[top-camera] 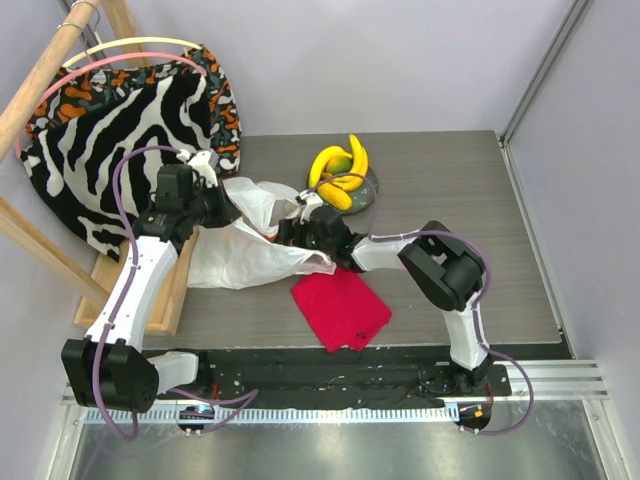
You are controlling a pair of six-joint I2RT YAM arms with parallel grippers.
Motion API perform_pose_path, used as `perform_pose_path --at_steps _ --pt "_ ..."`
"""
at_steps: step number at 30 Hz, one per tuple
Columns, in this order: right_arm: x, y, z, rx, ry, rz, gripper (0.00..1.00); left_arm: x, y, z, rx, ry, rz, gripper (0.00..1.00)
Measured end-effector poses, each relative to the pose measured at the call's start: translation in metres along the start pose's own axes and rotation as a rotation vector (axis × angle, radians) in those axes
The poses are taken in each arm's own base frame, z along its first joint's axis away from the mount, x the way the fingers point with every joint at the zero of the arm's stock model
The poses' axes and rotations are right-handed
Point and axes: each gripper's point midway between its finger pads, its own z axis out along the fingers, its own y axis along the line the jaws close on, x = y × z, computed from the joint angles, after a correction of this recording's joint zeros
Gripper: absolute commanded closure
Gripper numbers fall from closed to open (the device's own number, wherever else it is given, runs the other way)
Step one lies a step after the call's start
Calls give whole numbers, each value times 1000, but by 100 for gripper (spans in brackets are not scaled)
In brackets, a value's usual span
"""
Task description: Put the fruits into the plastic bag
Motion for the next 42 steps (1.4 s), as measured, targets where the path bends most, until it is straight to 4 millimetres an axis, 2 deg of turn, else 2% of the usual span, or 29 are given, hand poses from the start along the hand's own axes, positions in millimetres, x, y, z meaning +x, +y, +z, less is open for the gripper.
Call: perform_pose_path --at_steps 4,8,12,14,18,22,25,27,29,39,42 --pt "-17 2 -35 47 -54 -42 2 0 1 0 -3 0 0 100" --pt "-49 8 -72 98 -151 -76 1 0 1 0 -4 -1 0 100" --pt "-76 5 -103 187 -231 -86 2 -1 1 0 -8 -4 1 100" --pt "-80 0 -120 235 -251 -80 2 -1 2 0 -9 -6 2 100" --pt "-71 -7 -161 286 -272 -55 2 -2 1 0 -8 -10 4 100" --pt "-80 3 -205 265 -351 -42 3 -2 0 1 -6 -10 6 100" --pt "-84 11 -228 227 -399 -62 5 -3 1 1 -9 -13 7 100" --pt "-81 14 -234 210 -398 -89 6 -3 1 1 -12 -15 7 100" --pt "-75 15 -230 193 -369 -119 7 -3 2 1 -13 -15 8 100" --pt "-21 -4 -190 176 -141 -224 10 -5 5 1 -34 -21 12 100" --pt "-14 -8 -182 176 -105 -252 11 -5 6 1 -40 -23 12 100"
